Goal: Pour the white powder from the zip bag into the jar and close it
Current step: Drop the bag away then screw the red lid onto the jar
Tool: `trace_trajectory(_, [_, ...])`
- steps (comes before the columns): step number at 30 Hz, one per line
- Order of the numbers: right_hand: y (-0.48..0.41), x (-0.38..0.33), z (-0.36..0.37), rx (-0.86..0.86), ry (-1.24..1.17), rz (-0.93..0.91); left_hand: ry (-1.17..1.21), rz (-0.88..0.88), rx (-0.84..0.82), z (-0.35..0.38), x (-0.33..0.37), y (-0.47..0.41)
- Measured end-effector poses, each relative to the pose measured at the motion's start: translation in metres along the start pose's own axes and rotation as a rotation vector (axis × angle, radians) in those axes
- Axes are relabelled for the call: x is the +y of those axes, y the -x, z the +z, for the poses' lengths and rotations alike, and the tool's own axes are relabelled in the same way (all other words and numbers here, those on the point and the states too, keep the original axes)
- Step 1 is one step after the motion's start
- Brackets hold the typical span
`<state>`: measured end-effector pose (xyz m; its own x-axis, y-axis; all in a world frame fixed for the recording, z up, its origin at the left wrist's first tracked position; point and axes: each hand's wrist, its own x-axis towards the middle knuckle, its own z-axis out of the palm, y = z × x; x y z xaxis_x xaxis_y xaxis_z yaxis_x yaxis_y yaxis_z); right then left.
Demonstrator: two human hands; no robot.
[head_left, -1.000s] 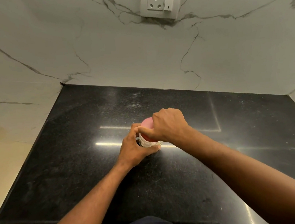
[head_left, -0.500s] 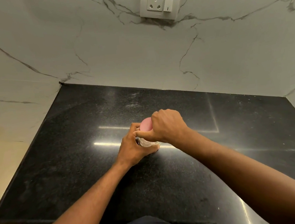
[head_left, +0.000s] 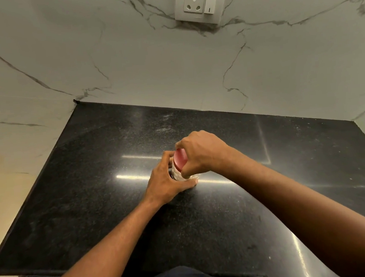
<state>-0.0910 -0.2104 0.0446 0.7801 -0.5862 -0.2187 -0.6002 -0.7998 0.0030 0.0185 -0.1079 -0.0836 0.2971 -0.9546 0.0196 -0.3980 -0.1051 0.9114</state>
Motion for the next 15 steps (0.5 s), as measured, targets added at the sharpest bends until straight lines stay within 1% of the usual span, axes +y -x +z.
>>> trace_trajectory(6, [0.002,0.009,0.008,0.038,-0.096,0.013,0.013,0.010,0.002,-0.001,0.001,0.001])
trace_trajectory(10, [0.013,0.016,0.021,0.153,-0.114,0.025,0.007,0.010,-0.017,-0.005,0.003,0.001])
trace_trajectory(11, [0.019,0.018,0.029,0.155,-0.172,0.054,0.004,0.012,-0.035,-0.008,0.003,0.000])
trace_trajectory(13, [0.033,0.019,0.051,0.136,-0.385,0.128,-0.009,0.018,-0.082,-0.011,0.003,-0.002])
trace_trajectory(15, [0.045,0.011,0.078,0.210,-0.651,0.206,0.003,0.016,-0.097,-0.011,0.000,-0.001])
